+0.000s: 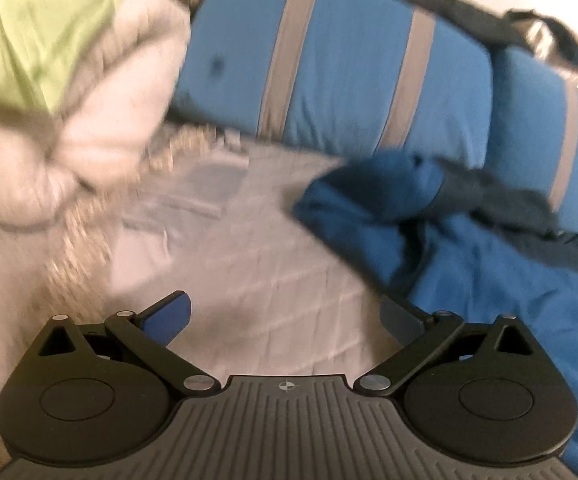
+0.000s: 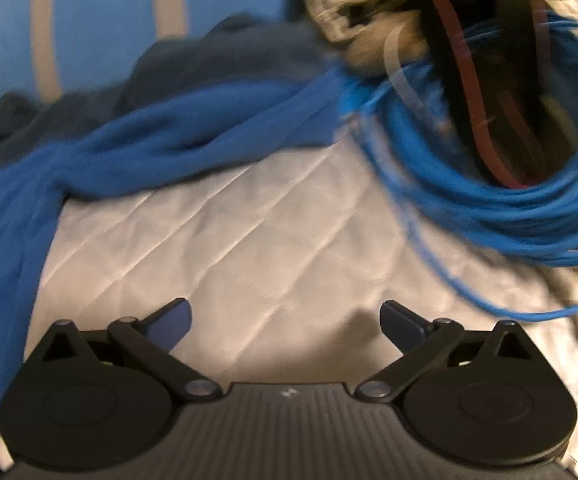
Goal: Fold clothes
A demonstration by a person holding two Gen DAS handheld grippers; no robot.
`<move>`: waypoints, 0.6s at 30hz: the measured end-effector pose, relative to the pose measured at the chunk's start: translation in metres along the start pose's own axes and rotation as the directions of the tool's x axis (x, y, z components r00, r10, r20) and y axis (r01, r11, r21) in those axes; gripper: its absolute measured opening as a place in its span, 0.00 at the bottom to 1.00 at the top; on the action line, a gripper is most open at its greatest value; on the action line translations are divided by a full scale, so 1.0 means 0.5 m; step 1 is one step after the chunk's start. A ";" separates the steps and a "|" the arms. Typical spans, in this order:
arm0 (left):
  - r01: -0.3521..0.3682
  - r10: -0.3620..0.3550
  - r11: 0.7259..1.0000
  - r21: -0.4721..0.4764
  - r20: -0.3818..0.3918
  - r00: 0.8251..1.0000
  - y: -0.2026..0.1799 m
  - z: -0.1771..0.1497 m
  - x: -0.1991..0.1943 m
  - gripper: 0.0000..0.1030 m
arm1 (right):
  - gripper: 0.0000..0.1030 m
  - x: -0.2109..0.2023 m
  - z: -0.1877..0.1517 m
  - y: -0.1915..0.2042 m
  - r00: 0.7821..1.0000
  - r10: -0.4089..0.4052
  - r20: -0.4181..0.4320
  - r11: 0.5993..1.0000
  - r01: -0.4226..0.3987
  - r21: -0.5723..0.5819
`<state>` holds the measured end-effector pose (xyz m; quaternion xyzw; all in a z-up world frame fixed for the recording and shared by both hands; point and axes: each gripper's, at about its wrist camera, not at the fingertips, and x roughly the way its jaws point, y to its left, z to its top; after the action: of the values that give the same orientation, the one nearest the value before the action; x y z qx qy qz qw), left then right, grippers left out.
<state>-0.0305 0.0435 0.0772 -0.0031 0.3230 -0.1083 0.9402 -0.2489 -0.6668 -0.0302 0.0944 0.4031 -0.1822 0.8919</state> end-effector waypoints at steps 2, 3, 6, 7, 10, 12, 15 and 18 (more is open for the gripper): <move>0.008 -0.008 1.000 -0.001 0.022 1.000 0.004 0.019 -0.036 1.00 | 1.00 -0.037 0.013 -0.018 0.999 0.028 0.045 0.999 -0.029 0.029; 0.013 -0.013 1.000 -0.004 0.030 0.999 0.006 0.028 -0.055 1.00 | 1.00 -0.059 0.019 -0.024 0.997 0.045 0.069 0.998 -0.048 0.037; 0.063 -0.062 0.998 -0.011 0.077 0.995 0.015 0.047 -0.116 1.00 | 1.00 -0.130 0.037 -0.039 0.988 0.086 0.130 0.995 -0.092 0.041; 0.076 -0.075 0.997 -0.005 0.087 0.993 0.012 0.050 -0.133 1.00 | 1.00 -0.154 0.042 -0.043 0.985 0.094 0.146 0.994 -0.100 0.036; 0.115 -0.116 0.993 0.013 0.116 0.987 0.005 0.059 -0.182 1.00 | 1.00 -0.220 0.054 -0.051 0.973 0.121 0.195 0.992 -0.126 0.013; 0.139 -0.141 0.990 0.028 0.132 0.981 0.000 0.064 -0.212 1.00 | 1.00 -0.263 0.060 -0.053 0.965 0.140 0.224 0.990 -0.142 -0.003; 0.157 -0.164 0.986 0.057 0.147 0.975 -0.007 0.065 -0.242 1.00 | 1.00 -0.324 0.068 -0.055 0.950 0.168 0.263 0.986 -0.166 -0.029; 0.176 -0.187 0.981 0.075 0.171 0.967 -0.013 0.065 -0.266 1.00 | 1.00 -0.362 0.071 -0.050 0.943 0.188 0.276 0.982 -0.182 -0.048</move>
<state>-0.1144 0.0625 0.1841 -0.0144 0.2329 -0.2027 0.9510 -0.3446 -0.6557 0.1290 0.0954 0.2645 -0.1046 0.9539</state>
